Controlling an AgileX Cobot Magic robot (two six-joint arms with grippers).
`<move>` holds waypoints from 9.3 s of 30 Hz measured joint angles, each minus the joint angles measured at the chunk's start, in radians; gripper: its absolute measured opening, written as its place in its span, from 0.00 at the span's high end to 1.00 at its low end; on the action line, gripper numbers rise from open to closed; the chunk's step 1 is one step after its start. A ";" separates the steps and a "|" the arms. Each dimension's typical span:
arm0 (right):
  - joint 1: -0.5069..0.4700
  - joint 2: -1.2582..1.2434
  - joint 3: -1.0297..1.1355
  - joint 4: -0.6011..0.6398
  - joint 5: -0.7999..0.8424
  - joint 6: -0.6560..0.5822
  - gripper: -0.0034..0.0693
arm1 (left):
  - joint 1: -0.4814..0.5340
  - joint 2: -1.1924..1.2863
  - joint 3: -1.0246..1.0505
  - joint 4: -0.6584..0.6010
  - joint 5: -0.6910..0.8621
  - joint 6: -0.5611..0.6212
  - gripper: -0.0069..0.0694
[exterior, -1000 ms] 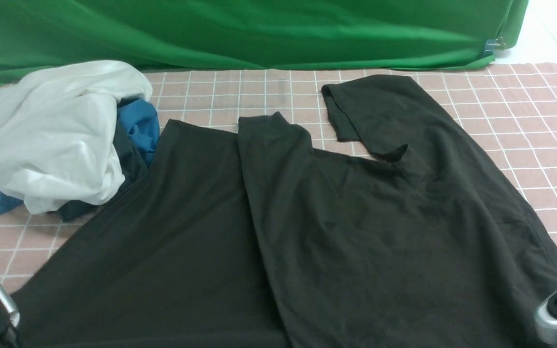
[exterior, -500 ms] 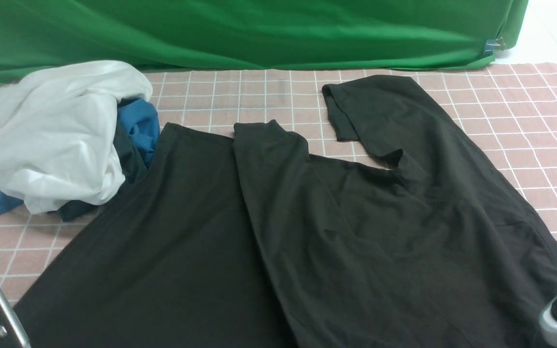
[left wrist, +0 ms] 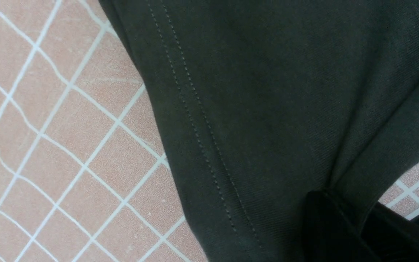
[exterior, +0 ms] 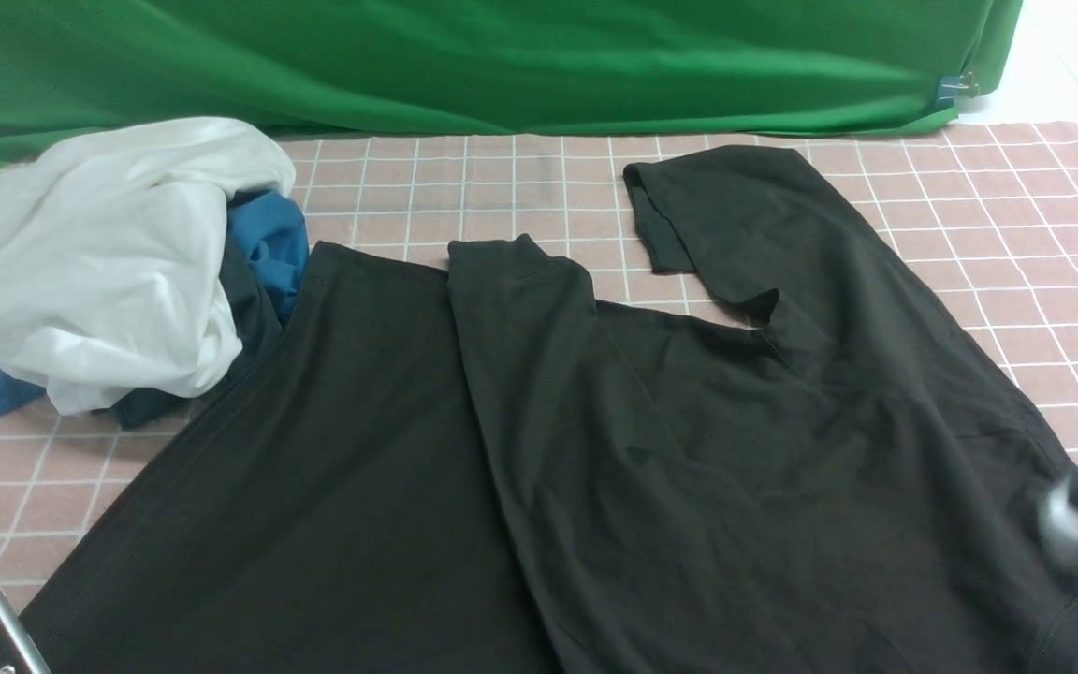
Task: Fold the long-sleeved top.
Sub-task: Spread the long sleeves with your arms and place them on the tabletop, then use your right arm to clamp the cuff closest to him, then use the left arm to clamp the cuff closest to it, then use the left arm to drag and place the cuff at the centered position on the left edge of the fabric
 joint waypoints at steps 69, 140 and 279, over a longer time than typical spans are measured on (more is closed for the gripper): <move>0.369 1.230 -1.098 -0.019 -0.469 0.239 0.41 | 0.000 -0.110 -0.227 -0.343 -0.186 -0.272 0.83; 0.484 1.124 -1.103 0.131 -0.348 0.017 0.90 | 0.000 -0.110 -0.227 -0.340 -0.199 -0.271 0.83; 0.659 0.782 -0.324 -0.015 -0.424 0.341 0.76 | -0.006 0.879 -0.541 -0.112 -0.792 -0.170 0.84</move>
